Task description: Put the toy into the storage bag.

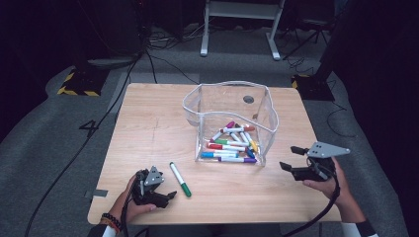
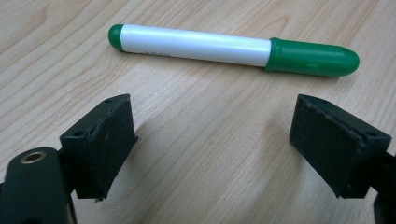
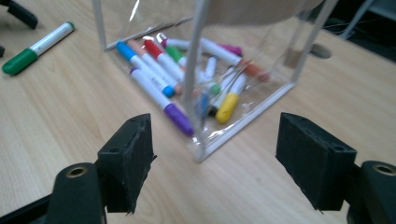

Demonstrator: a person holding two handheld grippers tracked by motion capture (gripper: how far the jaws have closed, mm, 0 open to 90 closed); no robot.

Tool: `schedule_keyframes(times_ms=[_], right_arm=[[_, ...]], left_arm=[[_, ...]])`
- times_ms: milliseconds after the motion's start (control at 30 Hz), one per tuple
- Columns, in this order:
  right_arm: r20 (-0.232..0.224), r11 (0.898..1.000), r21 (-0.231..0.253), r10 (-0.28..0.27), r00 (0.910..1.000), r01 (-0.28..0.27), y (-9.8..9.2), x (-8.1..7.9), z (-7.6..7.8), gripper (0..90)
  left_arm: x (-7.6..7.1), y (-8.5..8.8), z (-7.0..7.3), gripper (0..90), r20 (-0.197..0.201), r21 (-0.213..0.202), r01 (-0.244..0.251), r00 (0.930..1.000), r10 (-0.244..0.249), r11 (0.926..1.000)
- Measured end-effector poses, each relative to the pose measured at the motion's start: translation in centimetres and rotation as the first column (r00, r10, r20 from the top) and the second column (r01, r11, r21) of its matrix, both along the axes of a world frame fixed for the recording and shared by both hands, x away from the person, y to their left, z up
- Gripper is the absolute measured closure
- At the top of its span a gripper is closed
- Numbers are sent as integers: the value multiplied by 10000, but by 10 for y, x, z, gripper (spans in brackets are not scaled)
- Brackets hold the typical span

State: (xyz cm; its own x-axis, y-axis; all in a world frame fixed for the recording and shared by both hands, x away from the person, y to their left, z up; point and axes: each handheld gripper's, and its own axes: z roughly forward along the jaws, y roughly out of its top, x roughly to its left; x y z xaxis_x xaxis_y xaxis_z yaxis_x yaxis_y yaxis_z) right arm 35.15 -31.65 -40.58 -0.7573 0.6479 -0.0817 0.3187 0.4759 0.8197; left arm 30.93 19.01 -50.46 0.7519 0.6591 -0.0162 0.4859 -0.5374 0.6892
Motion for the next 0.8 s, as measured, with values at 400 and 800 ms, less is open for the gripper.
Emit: schedule_keyframes(times_ms=[400,800], right_arm=[[-1014,9885,-530,1356,9856,-1414,61,-9,-56,279],[-1280,9569,-810,2675,9550,-2789,139,-17,-82,290]], left_arm=[[-1,4,0,144,9,22,36,10000,-36,10000],[-1,4,0,144,18,16,88,10000,-88,10000]])
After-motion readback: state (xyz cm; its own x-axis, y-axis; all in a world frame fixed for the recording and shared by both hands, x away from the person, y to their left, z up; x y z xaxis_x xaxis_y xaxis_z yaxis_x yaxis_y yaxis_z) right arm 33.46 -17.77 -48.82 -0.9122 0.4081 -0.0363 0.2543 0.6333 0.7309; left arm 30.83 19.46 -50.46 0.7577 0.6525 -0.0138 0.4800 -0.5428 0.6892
